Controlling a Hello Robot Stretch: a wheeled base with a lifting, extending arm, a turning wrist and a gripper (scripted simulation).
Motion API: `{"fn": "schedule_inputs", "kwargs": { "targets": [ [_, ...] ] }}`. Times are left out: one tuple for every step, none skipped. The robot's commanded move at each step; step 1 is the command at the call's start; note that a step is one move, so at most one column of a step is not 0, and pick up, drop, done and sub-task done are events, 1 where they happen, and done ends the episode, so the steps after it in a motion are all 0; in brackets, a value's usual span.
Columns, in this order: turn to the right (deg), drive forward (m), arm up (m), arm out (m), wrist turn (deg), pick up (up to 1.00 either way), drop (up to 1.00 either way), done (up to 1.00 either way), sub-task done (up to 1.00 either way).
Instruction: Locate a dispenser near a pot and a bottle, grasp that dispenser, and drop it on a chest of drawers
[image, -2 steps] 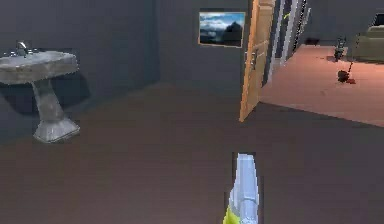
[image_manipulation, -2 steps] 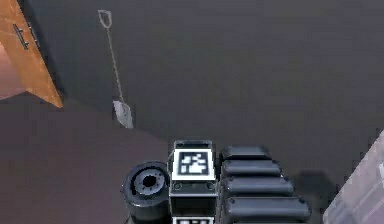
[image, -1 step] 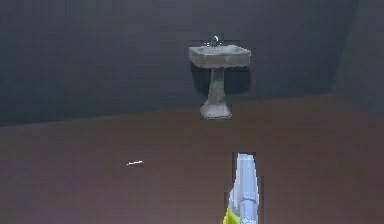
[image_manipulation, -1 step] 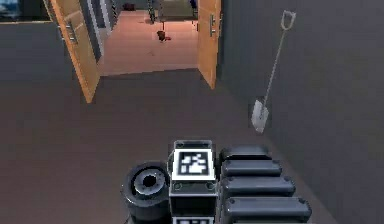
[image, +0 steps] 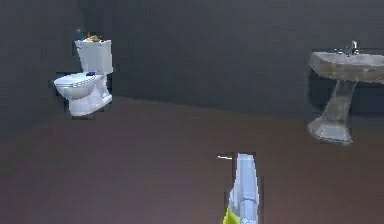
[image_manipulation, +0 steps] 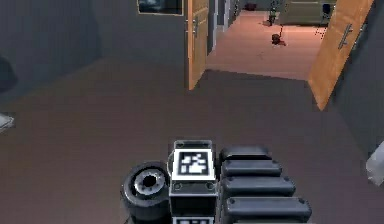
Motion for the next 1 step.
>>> {"fn": "schedule_inputs", "kwargs": {
  "targets": [
    [0.0, 0.2, 0.0, 0.0, 0.0, 0.0, 0.0, 0.0, 0.0]
  ]
}}
